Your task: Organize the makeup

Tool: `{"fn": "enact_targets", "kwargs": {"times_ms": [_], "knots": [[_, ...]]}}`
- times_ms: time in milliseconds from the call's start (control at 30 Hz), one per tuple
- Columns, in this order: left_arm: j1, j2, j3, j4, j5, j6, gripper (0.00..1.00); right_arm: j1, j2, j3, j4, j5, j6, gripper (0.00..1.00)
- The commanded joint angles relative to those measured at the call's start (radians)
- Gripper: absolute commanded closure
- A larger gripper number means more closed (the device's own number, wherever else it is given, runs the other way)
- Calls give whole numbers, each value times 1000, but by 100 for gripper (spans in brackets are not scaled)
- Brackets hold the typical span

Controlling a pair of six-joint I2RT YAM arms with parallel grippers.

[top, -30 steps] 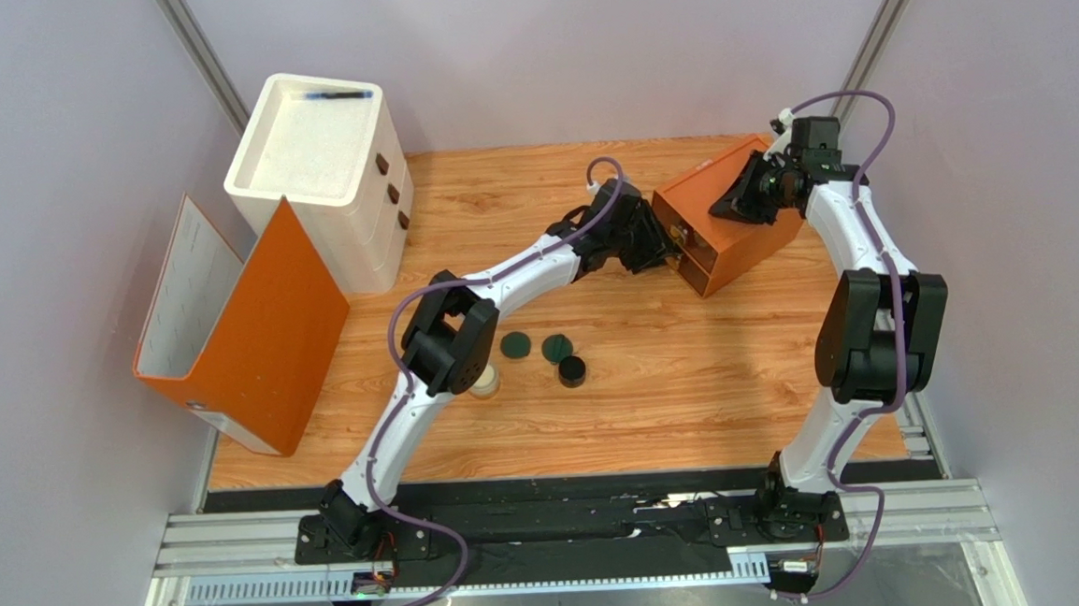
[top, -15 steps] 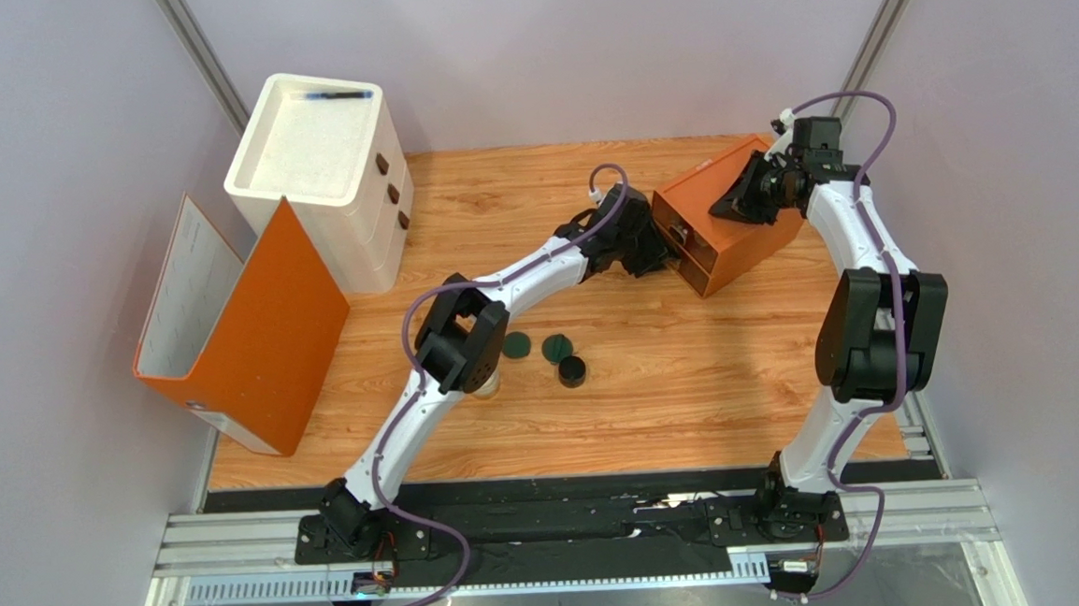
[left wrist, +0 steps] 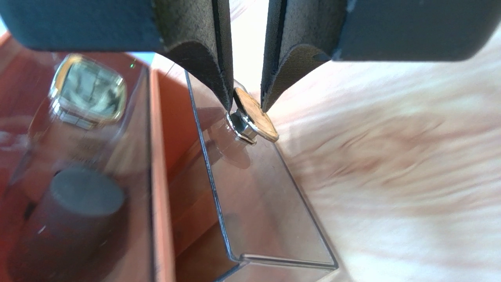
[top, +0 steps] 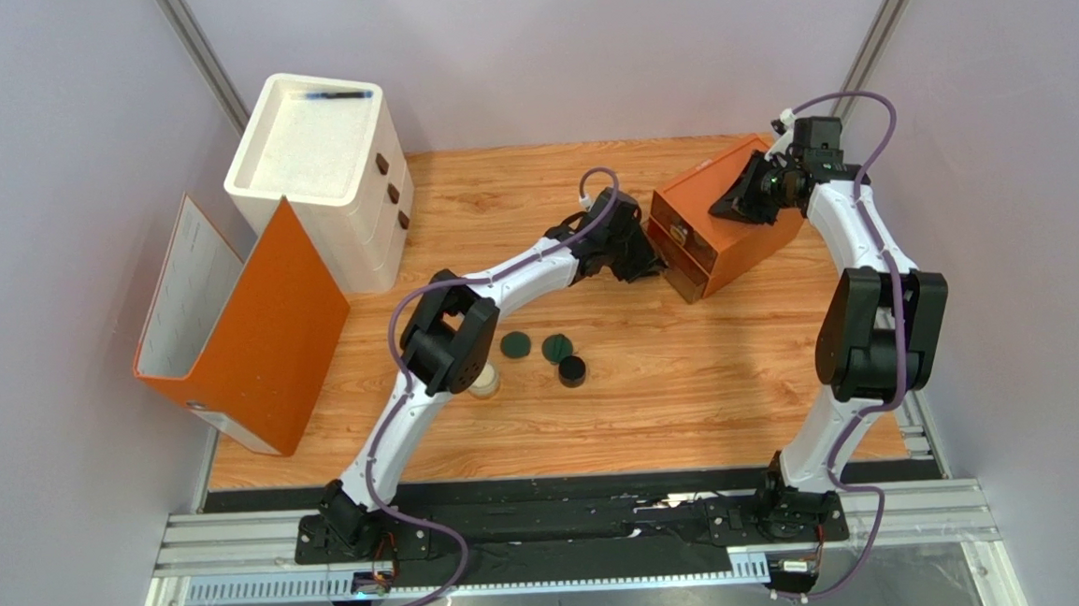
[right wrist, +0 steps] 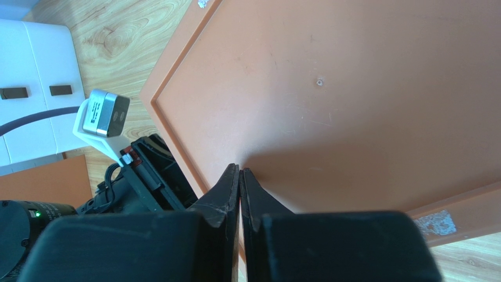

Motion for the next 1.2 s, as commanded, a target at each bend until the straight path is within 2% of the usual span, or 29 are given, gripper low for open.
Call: {"fn": "enact_targets", "kwargs": {"times_ms": [0,267,367,433,600,767,967,1167], "knots": [[41,-80,-149,-145,-66,48,73,13,119,-88,-242,138,-47,95],[57,-305,-404,-200,-166,41,74,13,119,-88,-240,138,-45,95],[57,-385,-535,-78,-169,17,73,13,122,-90,-239,138,-45,95],[57,-405,-559,2,-150,60,69,13,123,-87,-237,138,-45,95],[55,-424,-477,13,-80,232,50,13,117,-88,-239,138,-45,95],[52,-532,-490,-74,-94,413,47,13,113,-91,-235,138,-47,95],[49,-608,-530,-325,-107,583,47,13,111,-93,-237,140,-45,95],[15,-648,-641,-387,-83,681,46,13,119,-93,-237,141,-45,95]]}}
